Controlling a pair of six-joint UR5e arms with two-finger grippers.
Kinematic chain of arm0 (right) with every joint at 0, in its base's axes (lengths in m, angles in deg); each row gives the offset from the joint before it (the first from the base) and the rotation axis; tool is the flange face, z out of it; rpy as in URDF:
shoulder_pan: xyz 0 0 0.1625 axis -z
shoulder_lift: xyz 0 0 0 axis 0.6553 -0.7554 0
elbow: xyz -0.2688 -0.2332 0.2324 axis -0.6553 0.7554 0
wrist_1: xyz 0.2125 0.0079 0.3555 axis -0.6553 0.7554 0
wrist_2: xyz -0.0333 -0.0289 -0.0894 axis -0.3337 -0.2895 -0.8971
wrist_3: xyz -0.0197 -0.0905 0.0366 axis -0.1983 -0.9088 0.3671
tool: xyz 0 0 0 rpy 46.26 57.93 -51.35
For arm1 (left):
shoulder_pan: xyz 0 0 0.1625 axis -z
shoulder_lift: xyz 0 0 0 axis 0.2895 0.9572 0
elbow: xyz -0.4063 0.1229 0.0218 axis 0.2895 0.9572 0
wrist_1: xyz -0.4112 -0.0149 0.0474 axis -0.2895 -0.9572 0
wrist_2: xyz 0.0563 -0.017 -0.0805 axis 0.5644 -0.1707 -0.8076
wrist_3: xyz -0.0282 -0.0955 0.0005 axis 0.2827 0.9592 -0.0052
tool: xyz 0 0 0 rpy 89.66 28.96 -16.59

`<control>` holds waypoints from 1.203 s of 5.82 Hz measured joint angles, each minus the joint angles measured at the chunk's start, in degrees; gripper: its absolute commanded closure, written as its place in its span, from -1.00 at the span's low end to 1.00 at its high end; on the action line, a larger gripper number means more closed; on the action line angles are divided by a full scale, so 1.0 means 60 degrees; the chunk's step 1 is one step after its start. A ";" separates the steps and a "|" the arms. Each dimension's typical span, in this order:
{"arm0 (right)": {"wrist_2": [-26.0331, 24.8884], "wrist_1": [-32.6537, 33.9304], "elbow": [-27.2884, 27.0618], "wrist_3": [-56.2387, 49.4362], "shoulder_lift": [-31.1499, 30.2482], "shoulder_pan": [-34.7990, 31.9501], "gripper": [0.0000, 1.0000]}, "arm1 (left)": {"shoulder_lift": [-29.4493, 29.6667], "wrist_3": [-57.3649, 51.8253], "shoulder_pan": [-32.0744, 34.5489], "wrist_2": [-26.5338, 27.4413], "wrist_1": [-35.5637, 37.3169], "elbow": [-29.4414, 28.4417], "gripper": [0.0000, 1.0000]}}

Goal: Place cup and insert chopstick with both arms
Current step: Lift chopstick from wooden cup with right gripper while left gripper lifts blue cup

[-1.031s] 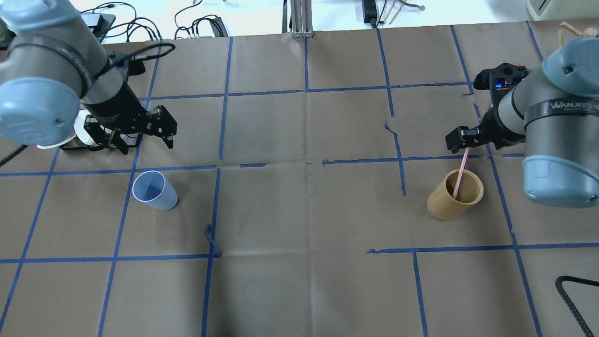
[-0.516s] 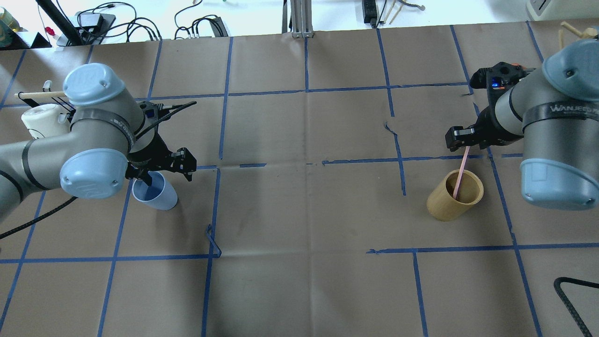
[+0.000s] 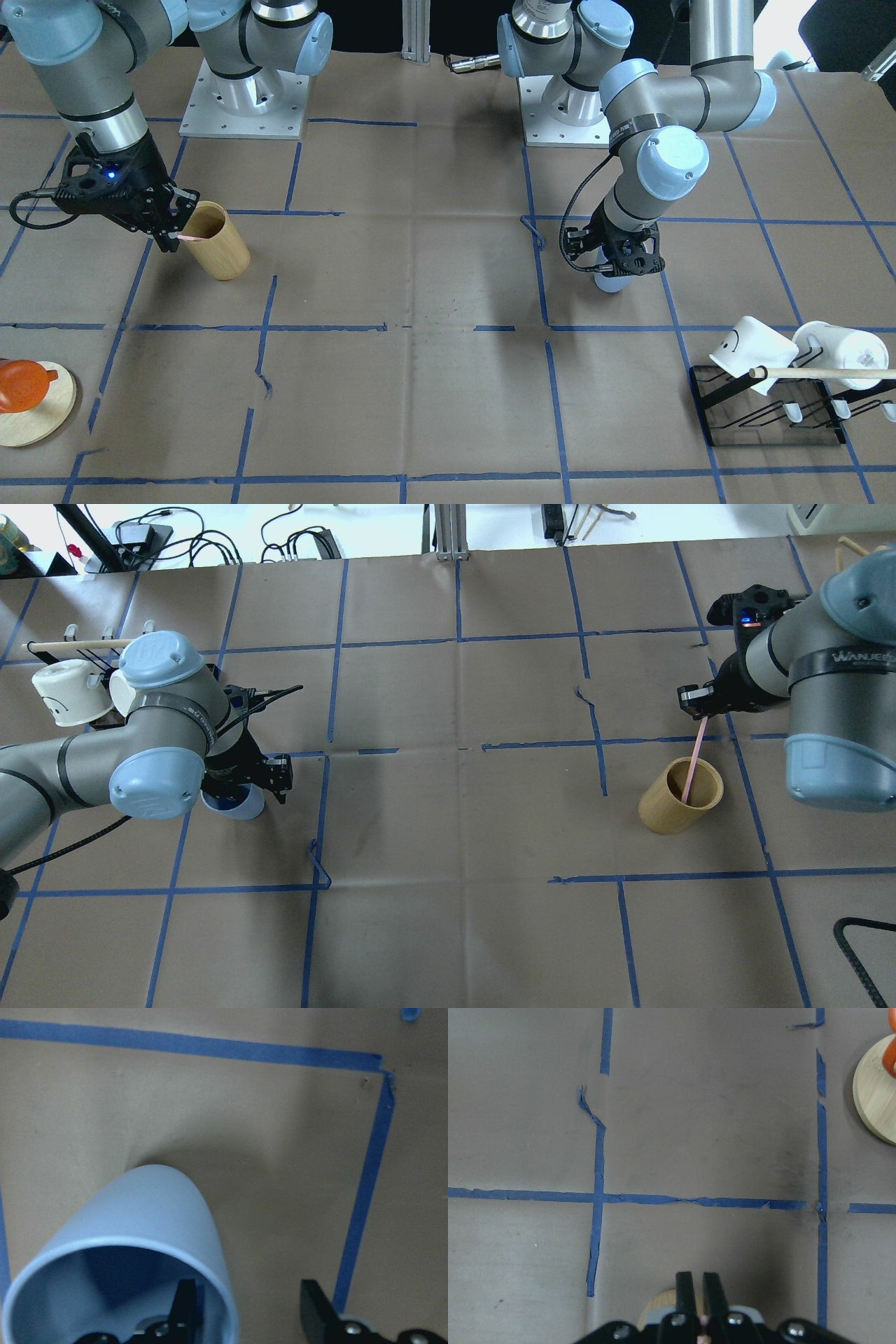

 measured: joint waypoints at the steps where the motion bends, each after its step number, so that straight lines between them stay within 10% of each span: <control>1: -0.0046 -0.0696 0.0699 0.0007 0.0012 -0.0137 0.81 | -0.0034 -0.0009 -0.0003 0.0004 0.0022 -0.0041 0.99; 4: -0.0121 -0.4631 0.4174 0.0506 0.0510 -0.0519 0.81 | -0.0252 0.0115 0.0275 0.0043 -0.0221 -0.0592 0.99; 7: -0.0282 -0.6175 0.6645 0.2494 0.1739 -0.2008 0.81 | 0.0536 0.2267 0.1965 -0.0233 -0.0289 -0.2181 0.99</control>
